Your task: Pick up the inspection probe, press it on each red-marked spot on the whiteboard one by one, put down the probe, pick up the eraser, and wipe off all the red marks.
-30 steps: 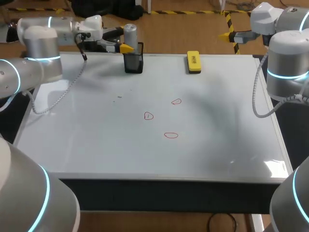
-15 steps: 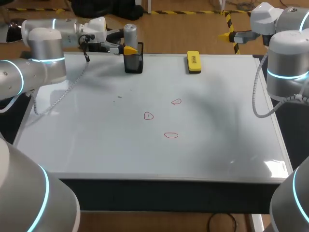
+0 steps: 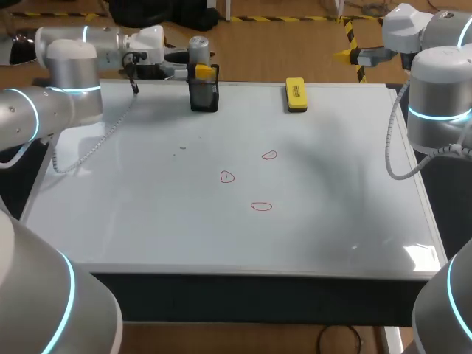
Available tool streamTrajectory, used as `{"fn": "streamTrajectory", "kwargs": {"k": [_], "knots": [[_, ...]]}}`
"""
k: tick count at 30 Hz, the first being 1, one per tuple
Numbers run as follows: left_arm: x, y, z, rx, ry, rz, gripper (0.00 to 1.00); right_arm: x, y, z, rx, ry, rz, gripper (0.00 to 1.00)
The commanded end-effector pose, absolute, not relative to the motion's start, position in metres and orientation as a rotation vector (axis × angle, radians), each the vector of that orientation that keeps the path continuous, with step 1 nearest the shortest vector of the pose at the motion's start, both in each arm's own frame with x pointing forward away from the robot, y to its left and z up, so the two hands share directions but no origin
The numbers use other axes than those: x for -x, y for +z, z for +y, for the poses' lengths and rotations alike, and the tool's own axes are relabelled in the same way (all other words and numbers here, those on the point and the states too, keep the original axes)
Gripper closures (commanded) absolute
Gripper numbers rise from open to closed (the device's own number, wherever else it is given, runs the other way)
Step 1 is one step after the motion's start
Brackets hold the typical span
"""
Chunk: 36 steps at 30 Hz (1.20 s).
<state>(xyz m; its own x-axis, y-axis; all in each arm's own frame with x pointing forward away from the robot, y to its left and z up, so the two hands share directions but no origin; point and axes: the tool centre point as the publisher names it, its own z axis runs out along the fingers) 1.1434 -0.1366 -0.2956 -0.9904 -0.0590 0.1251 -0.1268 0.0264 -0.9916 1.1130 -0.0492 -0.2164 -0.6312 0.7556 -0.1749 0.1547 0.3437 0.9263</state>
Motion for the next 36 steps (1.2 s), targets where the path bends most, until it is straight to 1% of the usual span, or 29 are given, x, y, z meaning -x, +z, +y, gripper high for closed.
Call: {"fn": "streamTrajectory", "kwargs": {"k": [1, 9, 36], "knots": [[-1.142, -0.298, -0.138, -0.207, 2.15, -2.214, 1.0, -1.114, -0.216, -0.05, -0.792, 1.291, 2.011, 0.0], [-1.136, -0.289, -0.136, -0.18, 2.167, -2.21, 1.0, -1.114, -0.216, -0.05, -0.792, 1.291, 2.011, 0.0], [-1.144, -0.204, -0.127, -0.182, 2.29, -2.245, 1.0, -1.114, -0.216, -0.05, -0.792, 1.291, 2.011, 0.0]]}}
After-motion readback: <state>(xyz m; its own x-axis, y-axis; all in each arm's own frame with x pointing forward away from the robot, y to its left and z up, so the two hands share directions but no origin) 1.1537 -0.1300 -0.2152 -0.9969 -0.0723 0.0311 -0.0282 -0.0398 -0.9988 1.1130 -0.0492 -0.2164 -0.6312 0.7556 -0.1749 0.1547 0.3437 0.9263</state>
